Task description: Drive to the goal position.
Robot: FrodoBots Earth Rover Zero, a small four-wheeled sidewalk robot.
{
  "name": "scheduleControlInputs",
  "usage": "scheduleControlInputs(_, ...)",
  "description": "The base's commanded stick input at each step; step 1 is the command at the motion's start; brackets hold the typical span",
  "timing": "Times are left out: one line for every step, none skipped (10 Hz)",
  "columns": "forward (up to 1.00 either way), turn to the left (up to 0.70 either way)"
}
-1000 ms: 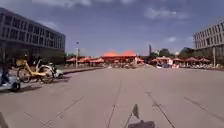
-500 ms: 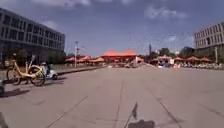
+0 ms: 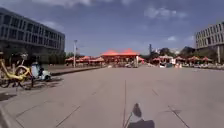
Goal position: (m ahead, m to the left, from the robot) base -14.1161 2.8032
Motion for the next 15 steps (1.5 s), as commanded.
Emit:
scheduleControlInputs(1.00, 0.00)
scheduleControlInputs(1.00, 0.00)
scheduleControlInputs(1.00, 0.00)
scheduleControlInputs(1.00, 0.00)
scheduleControlInputs(1.00, 0.00)
scheduleControlInputs(1.00, 0.00)
scheduleControlInputs(1.00, 0.00)
scheduleControlInputs(1.00, 0.00)
scheduleControlInputs(1.00, 0.00)
scheduleControlInputs(1.00, 0.00)
scheduleControlInputs(1.00, 0.00)
scheduleControlInputs(1.00, 0.00)
scheduleControlInputs(1.00, 0.00)
scheduleControlInputs(1.00, 0.00)
scheduleControlInputs(1.00, 0.00)
